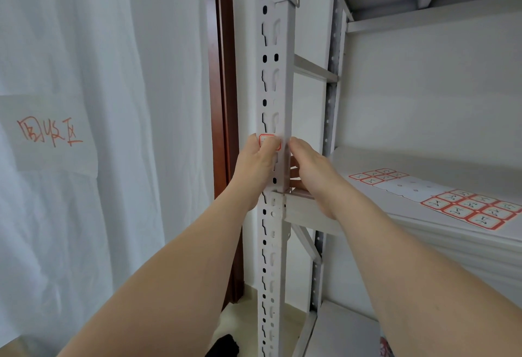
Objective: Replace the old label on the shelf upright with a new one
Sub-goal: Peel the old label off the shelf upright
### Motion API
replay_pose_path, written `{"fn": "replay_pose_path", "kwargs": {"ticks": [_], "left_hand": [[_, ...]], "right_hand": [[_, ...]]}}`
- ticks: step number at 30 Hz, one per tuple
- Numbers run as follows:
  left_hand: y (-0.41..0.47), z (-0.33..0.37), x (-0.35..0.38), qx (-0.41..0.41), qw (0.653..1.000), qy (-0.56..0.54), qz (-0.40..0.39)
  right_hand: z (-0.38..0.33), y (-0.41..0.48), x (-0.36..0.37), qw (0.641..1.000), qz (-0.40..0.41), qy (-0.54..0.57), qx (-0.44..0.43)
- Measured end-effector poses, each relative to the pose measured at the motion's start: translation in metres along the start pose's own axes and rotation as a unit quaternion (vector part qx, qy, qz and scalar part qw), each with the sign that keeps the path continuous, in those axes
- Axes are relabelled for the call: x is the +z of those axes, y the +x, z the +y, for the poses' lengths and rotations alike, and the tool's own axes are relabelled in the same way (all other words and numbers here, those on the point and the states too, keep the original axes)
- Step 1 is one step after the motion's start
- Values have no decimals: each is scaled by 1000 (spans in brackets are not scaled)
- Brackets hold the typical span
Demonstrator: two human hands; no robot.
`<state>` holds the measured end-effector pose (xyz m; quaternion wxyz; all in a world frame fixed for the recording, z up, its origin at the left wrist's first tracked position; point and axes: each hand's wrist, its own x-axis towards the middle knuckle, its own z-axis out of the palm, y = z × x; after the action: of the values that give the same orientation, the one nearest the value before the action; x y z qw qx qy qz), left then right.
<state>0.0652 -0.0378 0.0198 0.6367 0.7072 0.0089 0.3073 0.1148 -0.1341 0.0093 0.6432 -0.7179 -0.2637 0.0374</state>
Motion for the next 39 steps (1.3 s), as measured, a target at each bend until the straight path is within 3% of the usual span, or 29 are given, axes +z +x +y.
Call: {"fn": "replay_pose_path", "kwargs": {"ticks": [14,23,31,39], "left_hand": [[11,-12,-3,63,996,67,3],[11,-12,-5,43,998,44,-24],[15,-17,-3,81,995,50,-8],[13,-15,-1,69,996,55,15]], "right_hand": [[0,1,-1,1000,2,-11,2],[1,1,-1,1000,-1,-1,7],[2,2,-1,1000,1,-1,3],[0,1,0,1000,1,0,0]]}}
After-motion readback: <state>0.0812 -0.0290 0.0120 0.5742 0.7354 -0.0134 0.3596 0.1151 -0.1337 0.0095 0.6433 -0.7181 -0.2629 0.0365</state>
